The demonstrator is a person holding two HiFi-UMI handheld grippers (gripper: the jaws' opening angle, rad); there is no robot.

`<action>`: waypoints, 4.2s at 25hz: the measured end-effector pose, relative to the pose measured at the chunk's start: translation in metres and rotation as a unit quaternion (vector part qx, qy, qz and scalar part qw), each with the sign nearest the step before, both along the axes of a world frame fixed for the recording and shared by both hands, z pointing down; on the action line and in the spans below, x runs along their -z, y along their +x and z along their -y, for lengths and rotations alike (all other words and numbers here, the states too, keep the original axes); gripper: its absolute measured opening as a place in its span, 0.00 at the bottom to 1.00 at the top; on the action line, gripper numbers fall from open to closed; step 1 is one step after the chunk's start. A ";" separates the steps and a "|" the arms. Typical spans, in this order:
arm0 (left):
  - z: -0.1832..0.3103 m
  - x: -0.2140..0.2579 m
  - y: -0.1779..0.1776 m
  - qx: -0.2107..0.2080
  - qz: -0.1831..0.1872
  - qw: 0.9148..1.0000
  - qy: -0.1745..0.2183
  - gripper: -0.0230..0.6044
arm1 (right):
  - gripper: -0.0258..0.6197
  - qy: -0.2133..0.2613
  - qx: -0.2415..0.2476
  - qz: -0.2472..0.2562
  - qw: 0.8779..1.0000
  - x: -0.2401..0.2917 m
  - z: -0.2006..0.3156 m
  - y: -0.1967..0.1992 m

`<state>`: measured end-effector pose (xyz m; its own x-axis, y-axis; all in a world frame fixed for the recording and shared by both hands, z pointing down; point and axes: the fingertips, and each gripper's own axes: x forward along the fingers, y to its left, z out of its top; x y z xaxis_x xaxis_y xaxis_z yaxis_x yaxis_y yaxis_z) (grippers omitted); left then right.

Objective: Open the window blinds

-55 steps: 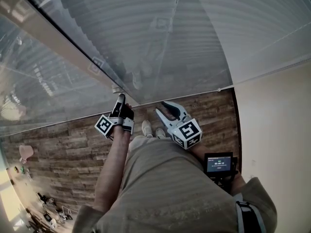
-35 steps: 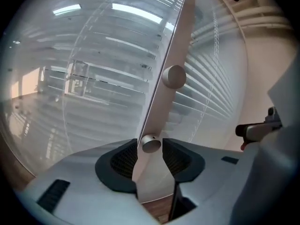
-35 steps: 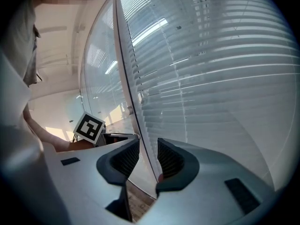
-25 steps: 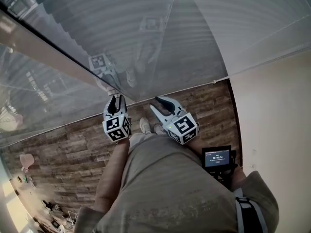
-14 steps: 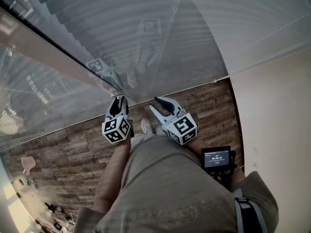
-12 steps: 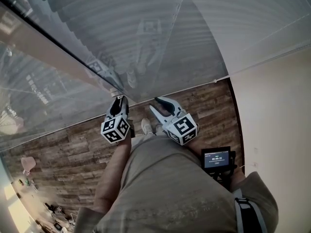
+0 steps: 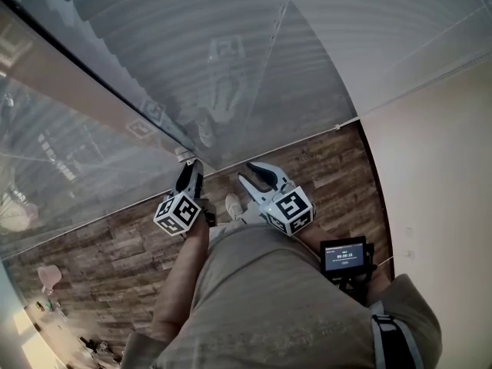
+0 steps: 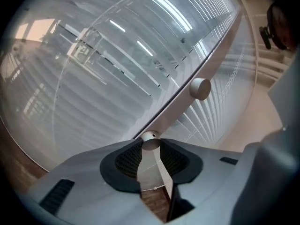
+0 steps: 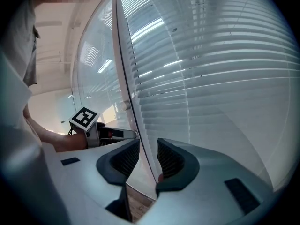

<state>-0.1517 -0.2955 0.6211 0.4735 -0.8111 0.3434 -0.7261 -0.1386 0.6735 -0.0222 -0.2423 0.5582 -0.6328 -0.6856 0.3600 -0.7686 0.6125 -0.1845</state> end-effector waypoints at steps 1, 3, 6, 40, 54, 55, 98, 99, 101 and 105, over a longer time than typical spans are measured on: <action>0.000 0.000 0.000 0.000 -0.018 1.000 0.001 0.25 | 0.24 -0.001 -0.003 0.000 1.000 -0.001 0.000 0.001; 0.001 0.001 0.001 -0.001 -0.050 0.999 0.002 0.25 | 0.24 -0.001 -0.006 0.002 1.000 -0.002 0.001 0.003; 0.002 -0.002 0.000 0.002 -0.084 0.996 -0.004 0.25 | 0.24 -0.001 -0.004 0.004 1.000 -0.002 0.005 0.001; 0.006 0.016 0.004 0.026 -0.520 0.854 0.001 0.25 | 0.24 0.003 0.010 0.008 1.000 0.016 0.016 0.000; 0.001 0.007 0.000 0.026 -0.623 0.782 0.025 0.25 | 0.24 0.002 0.003 0.005 1.000 0.011 0.003 0.003; 0.001 0.008 0.000 0.028 -0.600 0.799 0.024 0.25 | 0.24 0.001 0.003 0.005 1.000 0.010 0.002 0.003; -0.004 0.001 -0.008 0.034 -0.010 0.999 0.019 0.25 | 0.23 0.009 0.052 0.027 0.998 0.007 0.011 -0.006; -0.004 0.000 -0.007 0.035 -0.025 0.999 0.016 0.25 | 0.23 0.009 0.053 0.027 0.998 0.006 0.011 -0.006; -0.005 -0.004 -0.005 0.036 -0.056 0.998 0.011 0.25 | 0.23 0.009 0.052 0.028 0.998 0.003 0.010 -0.004; -0.005 -0.005 -0.001 0.036 -0.116 0.993 0.003 0.25 | 0.23 0.009 0.048 0.030 0.998 0.001 0.009 -0.001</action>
<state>-0.1523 -0.2901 0.6263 0.4793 -0.8479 0.2265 -0.5595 -0.0963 0.8232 -0.0234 -0.2516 0.5576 -0.7165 -0.6259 0.3081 -0.6935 0.6870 -0.2172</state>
